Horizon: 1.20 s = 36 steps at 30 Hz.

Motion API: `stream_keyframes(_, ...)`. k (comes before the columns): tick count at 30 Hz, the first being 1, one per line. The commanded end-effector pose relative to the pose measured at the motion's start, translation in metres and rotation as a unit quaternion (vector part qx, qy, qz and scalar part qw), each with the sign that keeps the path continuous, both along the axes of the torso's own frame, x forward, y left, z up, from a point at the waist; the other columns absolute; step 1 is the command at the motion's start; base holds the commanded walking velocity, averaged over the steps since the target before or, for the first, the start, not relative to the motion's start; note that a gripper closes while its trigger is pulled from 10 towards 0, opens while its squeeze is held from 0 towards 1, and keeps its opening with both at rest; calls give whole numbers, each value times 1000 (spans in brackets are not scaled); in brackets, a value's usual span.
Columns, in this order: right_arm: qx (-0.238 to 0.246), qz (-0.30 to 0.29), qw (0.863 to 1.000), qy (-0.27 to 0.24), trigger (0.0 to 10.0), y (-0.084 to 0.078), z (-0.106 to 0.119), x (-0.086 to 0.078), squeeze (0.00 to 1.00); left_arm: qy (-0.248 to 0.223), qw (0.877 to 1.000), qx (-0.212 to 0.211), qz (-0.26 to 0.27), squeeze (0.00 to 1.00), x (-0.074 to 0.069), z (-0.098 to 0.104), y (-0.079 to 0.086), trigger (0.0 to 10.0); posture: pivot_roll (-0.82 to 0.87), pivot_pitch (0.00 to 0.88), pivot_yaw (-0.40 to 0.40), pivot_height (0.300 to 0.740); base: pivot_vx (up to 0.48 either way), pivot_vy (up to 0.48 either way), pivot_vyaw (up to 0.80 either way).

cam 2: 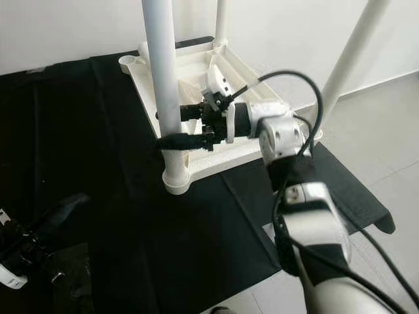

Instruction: Building children table

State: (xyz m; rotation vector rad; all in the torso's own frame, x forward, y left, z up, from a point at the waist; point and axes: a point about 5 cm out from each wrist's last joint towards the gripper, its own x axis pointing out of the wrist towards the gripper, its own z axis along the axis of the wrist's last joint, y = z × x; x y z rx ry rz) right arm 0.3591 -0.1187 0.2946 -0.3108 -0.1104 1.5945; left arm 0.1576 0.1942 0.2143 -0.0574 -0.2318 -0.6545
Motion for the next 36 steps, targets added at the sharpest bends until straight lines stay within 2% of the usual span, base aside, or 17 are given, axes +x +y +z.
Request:
stream_keyframes(1,-15,42,999,4,0,6,-7,-3,0,-1,1000,6,3,0,-2,1,0,10000,38,199,-27,740,0,0,0)
stream_keyframes(6,-30,26,999,0,0,1,-25,-5,0,-3,1000,3,2,0,-1,1,-1,10000,16,200,-33,740,0,0,0)
stream_keyframes(9,17,-75,997,-2,0,9,-40,-4,0,-3,1000,1,2,0,0,0,-1,10000,-1,202,-33,740,0,0,0)
stream_keyframes(10,17,-75,997,-2,0,9,-40,-4,0,-3,1000,1,2,0,0,0,-1,10000,-1,202,-33,740,0,0,0)
stream_keyframes(12,53,-193,980,18,0,26,-66,-8,0,-1,1000,0,0,0,0,-1,-1,10000,-14,207,-27,740,0,0,0)
stream_keyframes(14,53,-193,980,18,0,26,-66,-8,0,-1,1000,0,0,0,0,-1,-1,10000,-14,207,-27,740,0,0,0)
stream_keyframes(16,64,-237,969,24,0,33,-76,-10,0,-1,1000,0,-1,0,0,-1,0,10000,-18,208,-24,740,0,0,0)
stream_keyframes(17,81,-350,933,31,0,42,-98,-22,0,-1,1000,-1,-3,0,1,-1,-1,10000,-17,210,-18,740,0,0,0)
stream_keyframes(18,81,-350,933,31,0,42,-98,-22,0,-1,1000,-1,-3,0,1,-1,-1,10000,-17,210,-18,740,0,0,0)
stream_keyframes(20,95,-468,878,38,0,48,-119,-41,0,-1,1000,-1,-8,0,3,-1,-2,10000,-29,206,-5,740,0,0,0)
stream_keyframes(21,95,-468,878,38,0,48,-119,-41,0,-1,1000,-1,-8,0,3,-1,-2,10000,-29,206,-5,740,0,0,0)
stream_keyframes(22,101,-488,866,38,0,51,-121,-46,0,-2,1000,-2,-9,0,5,-1,-2,10000,-28,201,-8,740,0,0,0)
stream_keyframes(29,102,-482,869,43,0,62,-117,-48,0,-4,1000,-5,-13,0,7,-2,-4,10000,-30,194,-12,740,0,0,0)
stream_keyframes(30,101,-480,870,45,10000,64,-114,-47,0,-4,1000,-6,-13,0,7,-2,-4,10000,-30,194,-12,740,0,0,0)
stream_keyframes(33,103,-485,867,45,10000,65,-111,-47,0,-4,1000,-5,-13,0,7,-2,-4,10000,-30,194,-12,740,0,0,0)
stream_keyframes(34,116,-454,882,51,10000,68,-100,-45,816,-5,1000,-5,-13,0,7,-2,-3,10000,-29,192,-12,740,0,0,0)
stream_keyframes(36,126,-431,892,54,10000,69,-93,-44,816,-5,1000,-5,-12,0,7,-1,-3,10000,-29,191,-12,740,0,0,0)
